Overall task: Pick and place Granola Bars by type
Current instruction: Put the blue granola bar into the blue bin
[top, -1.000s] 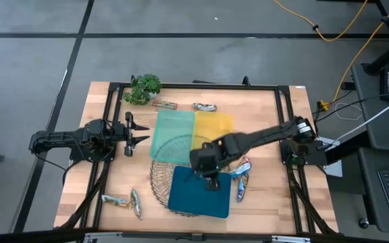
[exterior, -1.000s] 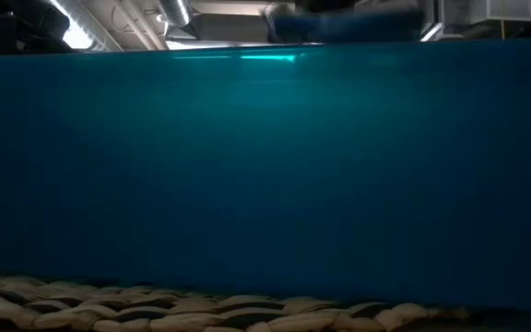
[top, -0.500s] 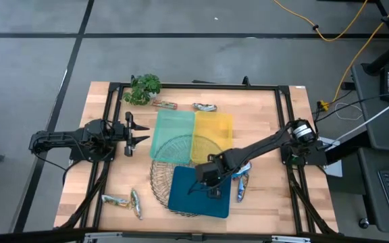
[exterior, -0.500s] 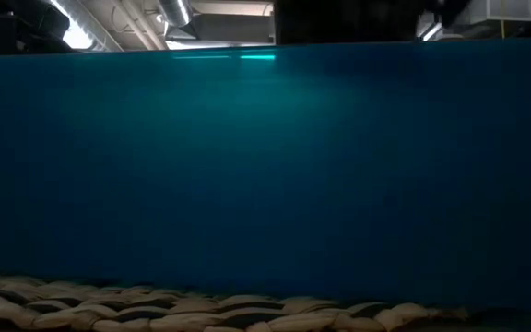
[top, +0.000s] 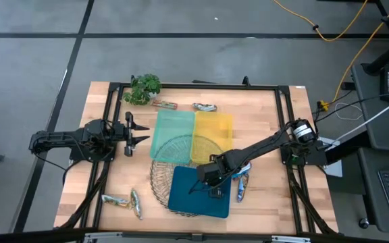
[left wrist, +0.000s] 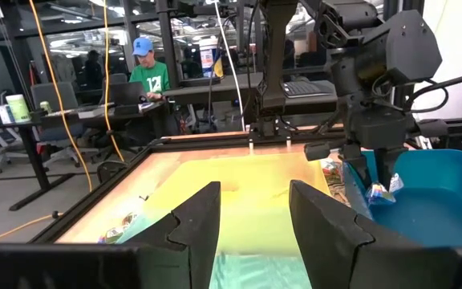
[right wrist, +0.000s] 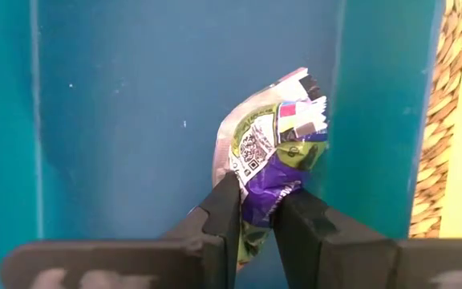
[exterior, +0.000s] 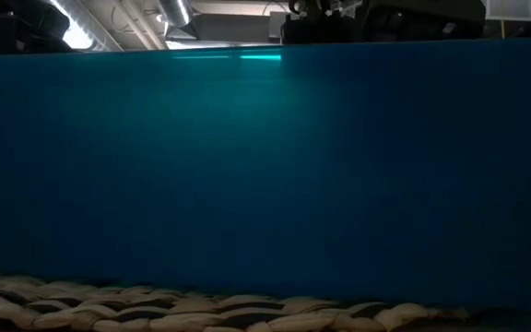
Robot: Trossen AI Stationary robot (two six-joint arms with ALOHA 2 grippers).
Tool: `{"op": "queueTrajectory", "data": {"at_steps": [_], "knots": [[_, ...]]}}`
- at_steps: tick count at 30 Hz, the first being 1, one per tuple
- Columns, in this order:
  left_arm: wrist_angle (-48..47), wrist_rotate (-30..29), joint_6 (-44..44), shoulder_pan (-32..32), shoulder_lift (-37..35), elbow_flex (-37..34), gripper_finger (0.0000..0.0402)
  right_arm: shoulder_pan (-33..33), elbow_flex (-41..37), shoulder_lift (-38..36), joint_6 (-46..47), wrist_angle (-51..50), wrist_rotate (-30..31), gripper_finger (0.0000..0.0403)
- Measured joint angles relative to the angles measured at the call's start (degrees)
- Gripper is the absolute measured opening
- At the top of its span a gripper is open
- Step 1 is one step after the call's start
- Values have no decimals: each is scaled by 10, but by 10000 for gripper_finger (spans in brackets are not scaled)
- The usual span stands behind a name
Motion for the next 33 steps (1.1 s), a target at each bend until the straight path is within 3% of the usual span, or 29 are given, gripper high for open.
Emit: {"op": "queueTrajectory", "data": {"at_steps": [7,14,24,33], "knots": [[0,0,0,0,0,0,143,0,0,0,-2,2,0,75],[0,0,0,0,0,0,143,0,0,0,0,3,1,117],[0,0,0,0,0,0,143,8,2,-27,82,-6,-12,151],[0,0,0,0,0,0,143,30,96,-50,75,-131,43,143]]}}
